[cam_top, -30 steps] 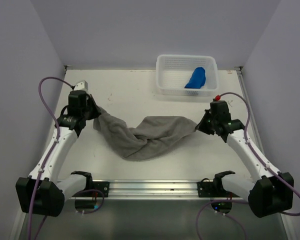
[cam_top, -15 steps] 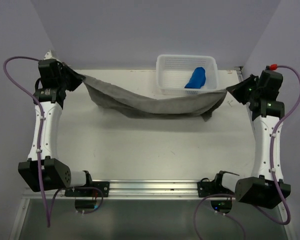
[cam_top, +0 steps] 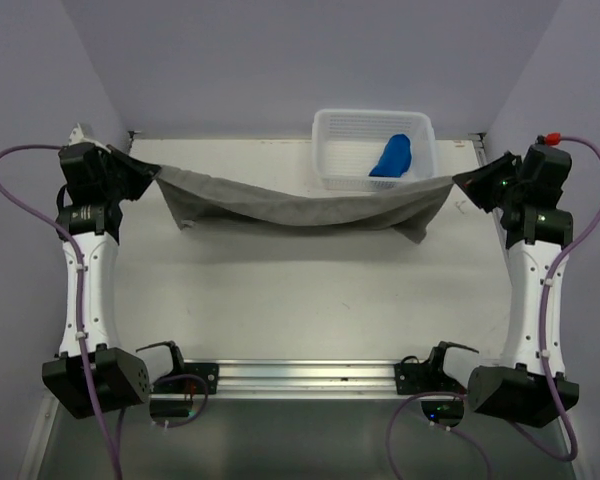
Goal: Roll the towels
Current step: Flatten the towel
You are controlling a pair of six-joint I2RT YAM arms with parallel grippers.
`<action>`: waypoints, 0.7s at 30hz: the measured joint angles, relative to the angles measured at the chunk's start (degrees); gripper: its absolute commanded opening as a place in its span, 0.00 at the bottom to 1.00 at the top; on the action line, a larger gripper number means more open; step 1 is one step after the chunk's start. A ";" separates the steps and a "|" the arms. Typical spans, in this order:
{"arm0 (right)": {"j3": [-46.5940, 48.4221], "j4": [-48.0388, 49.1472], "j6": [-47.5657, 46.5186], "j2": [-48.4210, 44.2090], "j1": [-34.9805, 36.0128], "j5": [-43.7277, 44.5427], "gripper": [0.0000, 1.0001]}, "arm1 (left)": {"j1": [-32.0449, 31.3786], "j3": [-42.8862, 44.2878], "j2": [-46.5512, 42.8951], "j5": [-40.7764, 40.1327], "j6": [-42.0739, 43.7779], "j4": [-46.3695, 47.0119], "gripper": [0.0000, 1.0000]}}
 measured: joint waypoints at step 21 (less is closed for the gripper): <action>-3.54 -8.24 1.20 -13.09 -1.92 0.61 0.00 | 10.62 -8.94 -8.85 4.13 -4.07 -3.23 0.00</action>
